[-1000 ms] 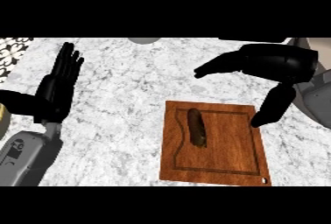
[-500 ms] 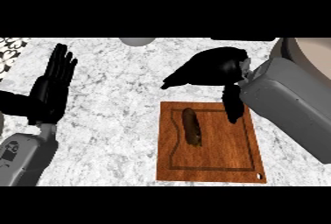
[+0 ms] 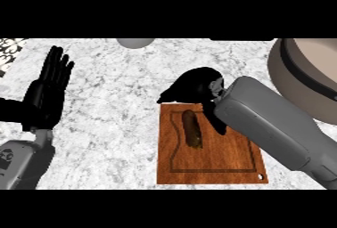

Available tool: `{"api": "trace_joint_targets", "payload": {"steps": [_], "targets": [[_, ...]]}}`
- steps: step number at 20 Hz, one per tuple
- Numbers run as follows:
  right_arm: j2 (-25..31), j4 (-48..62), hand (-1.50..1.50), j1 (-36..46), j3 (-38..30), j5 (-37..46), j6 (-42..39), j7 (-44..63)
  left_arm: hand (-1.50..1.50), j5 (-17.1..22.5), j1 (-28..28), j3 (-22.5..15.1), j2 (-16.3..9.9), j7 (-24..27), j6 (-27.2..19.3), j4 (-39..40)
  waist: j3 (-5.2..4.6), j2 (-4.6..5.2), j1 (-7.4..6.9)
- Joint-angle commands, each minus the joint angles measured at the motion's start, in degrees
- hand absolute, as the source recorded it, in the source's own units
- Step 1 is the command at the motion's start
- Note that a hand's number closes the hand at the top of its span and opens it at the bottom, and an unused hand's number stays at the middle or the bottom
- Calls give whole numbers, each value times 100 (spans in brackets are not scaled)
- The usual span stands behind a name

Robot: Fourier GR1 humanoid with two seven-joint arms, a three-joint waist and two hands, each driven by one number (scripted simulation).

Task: Pick the sweet potato from the cutting board and place it in the pot

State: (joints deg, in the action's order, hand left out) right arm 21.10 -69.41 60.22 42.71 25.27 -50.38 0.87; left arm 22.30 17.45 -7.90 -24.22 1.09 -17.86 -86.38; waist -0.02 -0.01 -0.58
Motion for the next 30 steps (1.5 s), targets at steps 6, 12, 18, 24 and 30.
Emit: {"api": "trace_joint_targets", "payload": {"steps": [6, 12, 18, 24, 30], "targets": [[-16, 97, -150, -654, 102, 1076, 291, -639, 0, -197, -167, 193, 74, -205, 145, -380, 4, 6, 3], [-524, -108, -150, -765, -223, 1305, 2, -688, 0, -326, -134, 371, 268, -103, 315, -31, 2, -4, 40], [-729, 229, -150, -1143, 7, 2164, 574, -568, 0, -548, -426, 341, 409, -69, 300, -355, 2, -3, 14], [-666, 721, -150, -1266, -164, 2707, 783, -1080, 0, -597, -200, 577, 473, -89, 539, -70, 2, 10, 17], [-1000, 1204, -150, -1440, -168, 3204, 1226, -1427, 0, -544, 59, 838, 449, -267, 763, -24, 2, 14, 20]]}}
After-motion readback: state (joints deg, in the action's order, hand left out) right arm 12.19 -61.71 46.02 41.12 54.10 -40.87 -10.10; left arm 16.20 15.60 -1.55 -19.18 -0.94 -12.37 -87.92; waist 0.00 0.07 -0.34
